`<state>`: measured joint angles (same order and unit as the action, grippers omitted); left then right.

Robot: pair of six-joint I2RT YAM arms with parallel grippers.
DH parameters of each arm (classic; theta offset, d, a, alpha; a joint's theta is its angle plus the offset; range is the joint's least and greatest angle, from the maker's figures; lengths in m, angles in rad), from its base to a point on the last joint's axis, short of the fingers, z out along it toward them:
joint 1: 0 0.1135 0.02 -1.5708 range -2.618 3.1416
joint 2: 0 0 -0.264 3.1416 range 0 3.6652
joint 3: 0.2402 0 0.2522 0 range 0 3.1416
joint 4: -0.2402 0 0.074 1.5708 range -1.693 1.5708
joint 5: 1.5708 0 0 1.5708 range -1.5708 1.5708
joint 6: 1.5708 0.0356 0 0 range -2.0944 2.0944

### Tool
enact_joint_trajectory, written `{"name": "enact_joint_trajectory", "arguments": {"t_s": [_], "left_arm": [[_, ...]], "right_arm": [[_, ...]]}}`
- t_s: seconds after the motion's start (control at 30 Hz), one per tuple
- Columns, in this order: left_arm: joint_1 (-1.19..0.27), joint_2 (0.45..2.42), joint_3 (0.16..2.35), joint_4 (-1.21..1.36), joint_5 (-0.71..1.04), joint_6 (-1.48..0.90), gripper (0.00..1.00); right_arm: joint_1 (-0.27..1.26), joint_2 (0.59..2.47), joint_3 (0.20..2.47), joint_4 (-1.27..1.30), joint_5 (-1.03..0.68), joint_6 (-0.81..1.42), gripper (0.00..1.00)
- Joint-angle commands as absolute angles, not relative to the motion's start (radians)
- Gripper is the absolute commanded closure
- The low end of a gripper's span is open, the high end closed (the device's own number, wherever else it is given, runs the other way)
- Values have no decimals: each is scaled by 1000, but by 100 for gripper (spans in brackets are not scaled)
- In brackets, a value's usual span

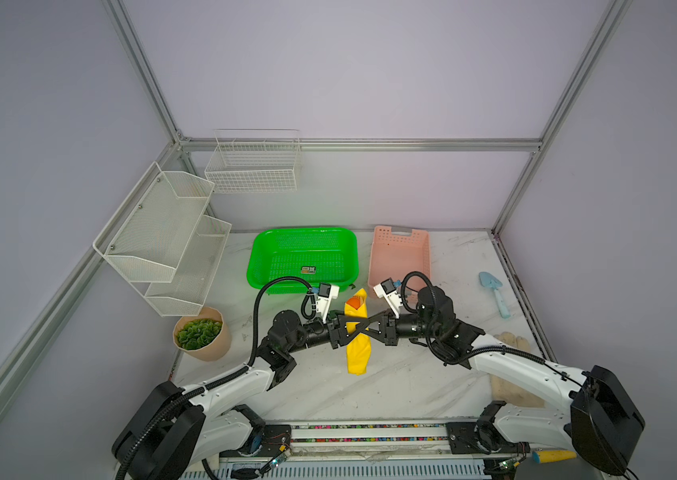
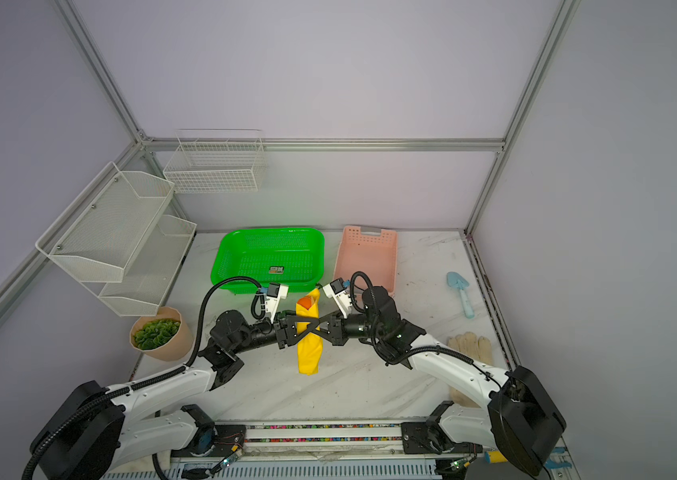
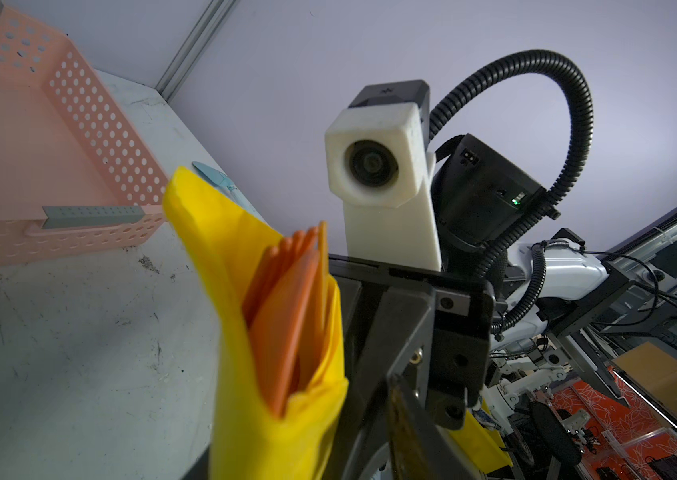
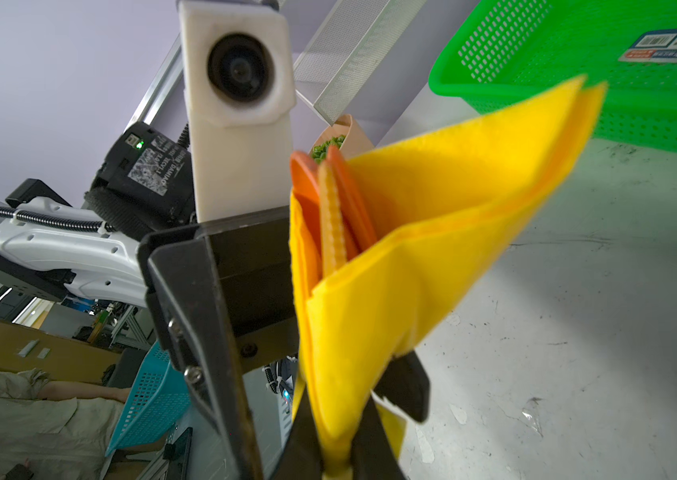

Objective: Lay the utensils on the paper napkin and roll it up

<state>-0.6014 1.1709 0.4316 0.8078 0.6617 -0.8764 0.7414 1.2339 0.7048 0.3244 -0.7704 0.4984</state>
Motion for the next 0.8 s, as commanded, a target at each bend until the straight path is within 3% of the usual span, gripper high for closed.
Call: {"name": "enact_joint_trajectory", "arguments": {"t_s": [0.0, 0.37, 0.77], "left_arm": [[-586, 1182, 522, 897, 680, -889, 56], [-569, 1192, 522, 882, 696, -884, 78], [-565, 1215, 530, 890, 704, -887, 88]], "right_arm": [[754, 1215, 718, 319, -796, 472, 90], [754, 1210, 717, 322, -803, 466, 90], [755, 1212, 730, 324, -807, 463, 88]]}}
